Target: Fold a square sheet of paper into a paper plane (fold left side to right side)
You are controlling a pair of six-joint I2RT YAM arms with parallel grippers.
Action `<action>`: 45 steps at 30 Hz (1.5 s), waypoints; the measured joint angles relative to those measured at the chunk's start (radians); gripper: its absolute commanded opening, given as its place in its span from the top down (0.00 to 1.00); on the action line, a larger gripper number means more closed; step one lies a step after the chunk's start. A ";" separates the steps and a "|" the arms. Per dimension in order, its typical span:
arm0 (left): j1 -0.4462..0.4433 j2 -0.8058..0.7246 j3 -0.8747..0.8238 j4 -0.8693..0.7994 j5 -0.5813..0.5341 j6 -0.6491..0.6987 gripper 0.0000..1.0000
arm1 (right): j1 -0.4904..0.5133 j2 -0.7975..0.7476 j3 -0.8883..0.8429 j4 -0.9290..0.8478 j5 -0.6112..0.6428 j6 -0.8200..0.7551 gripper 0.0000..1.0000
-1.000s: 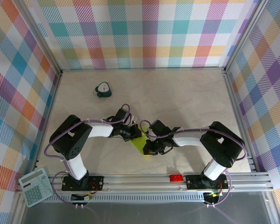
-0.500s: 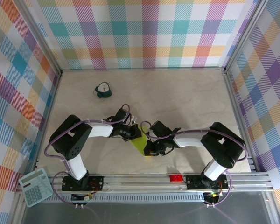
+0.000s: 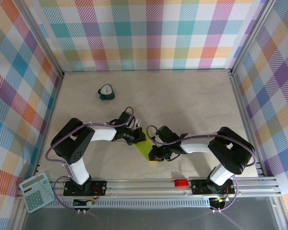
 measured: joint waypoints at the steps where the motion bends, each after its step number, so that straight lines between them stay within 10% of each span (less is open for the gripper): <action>1: 0.000 0.000 0.000 0.000 0.000 0.000 1.00 | 0.001 -0.002 -0.004 0.006 0.000 0.004 1.00; 18: 0.000 0.000 0.003 -0.005 0.000 0.001 1.00 | -0.022 -0.160 0.002 -0.127 -0.018 0.001 0.99; 45: 0.000 0.000 0.005 -0.004 -0.001 0.003 1.00 | -0.048 0.110 0.197 -0.168 0.083 -0.121 1.00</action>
